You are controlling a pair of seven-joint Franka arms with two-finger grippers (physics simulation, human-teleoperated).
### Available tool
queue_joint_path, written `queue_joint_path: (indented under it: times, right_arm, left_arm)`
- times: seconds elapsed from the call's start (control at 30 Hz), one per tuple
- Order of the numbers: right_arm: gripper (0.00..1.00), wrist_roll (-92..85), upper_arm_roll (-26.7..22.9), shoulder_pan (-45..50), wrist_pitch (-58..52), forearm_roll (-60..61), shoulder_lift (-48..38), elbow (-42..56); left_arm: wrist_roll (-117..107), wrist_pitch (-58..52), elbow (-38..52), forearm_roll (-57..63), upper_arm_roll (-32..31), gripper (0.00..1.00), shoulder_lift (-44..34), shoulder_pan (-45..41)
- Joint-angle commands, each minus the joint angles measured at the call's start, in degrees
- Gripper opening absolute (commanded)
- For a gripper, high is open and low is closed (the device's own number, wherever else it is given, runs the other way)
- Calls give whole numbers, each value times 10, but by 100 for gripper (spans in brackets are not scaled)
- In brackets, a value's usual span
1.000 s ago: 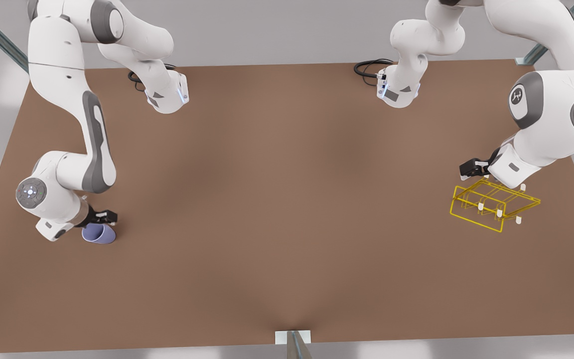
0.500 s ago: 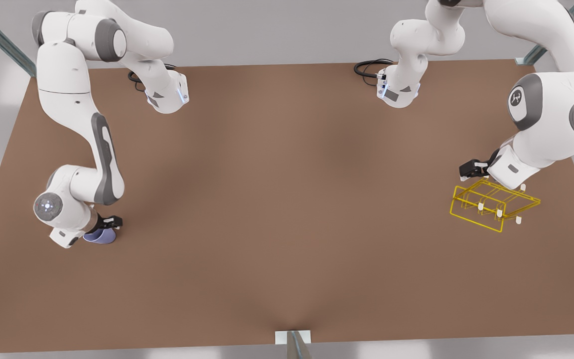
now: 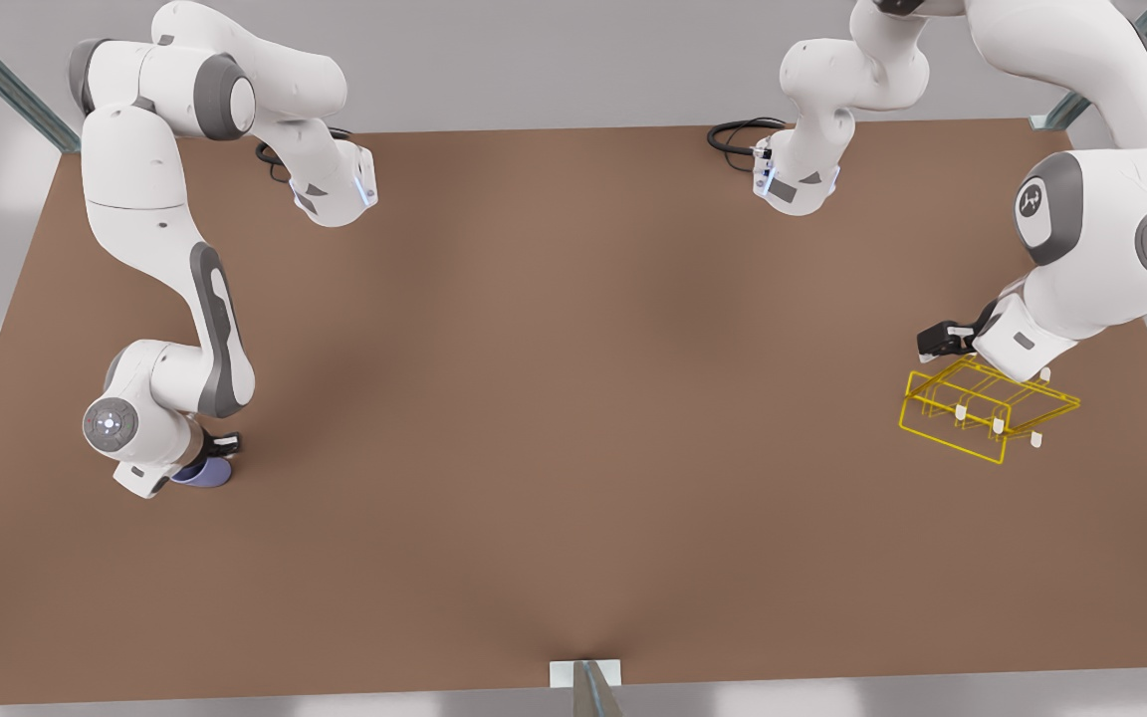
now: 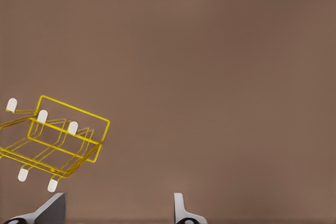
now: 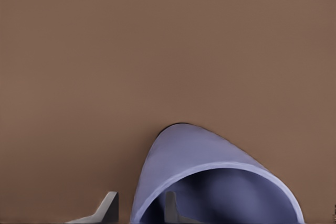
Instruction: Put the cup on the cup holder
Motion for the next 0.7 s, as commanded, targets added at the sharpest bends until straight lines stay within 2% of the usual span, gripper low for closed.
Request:
queue_joint_path:
  times: [0.0,0.23,0.33,0.4,0.5,0.6,0.67]
  right_arm:
    - [21,-36,0,0,-3,-1,-1,0]
    - [21,-32,0,3,-57,4,-2,25]
    - [21,-34,5,31,-158,50,-26,65]
    - [21,-30,6,83,-235,118,-26,125]
    - [21,34,4,204,-248,231,-25,175]
    - [21,43,4,295,-242,481,9,214]
    - [21,36,4,341,-194,595,35,239]
  left_arm:
    - [0,-1,1,0,0,100,-1,1]
    - [0,-1,1,0,1,100,-1,2]
    - [0,-1,1,2,1,100,-1,2]
    - [0,-1,1,2,1,100,-1,2]
    - [-1,-1,1,2,1,100,-1,1]
    - [-1,-1,1,2,1,100,-1,1]
    - [-1,-1,1,2,1,100,-1,2]
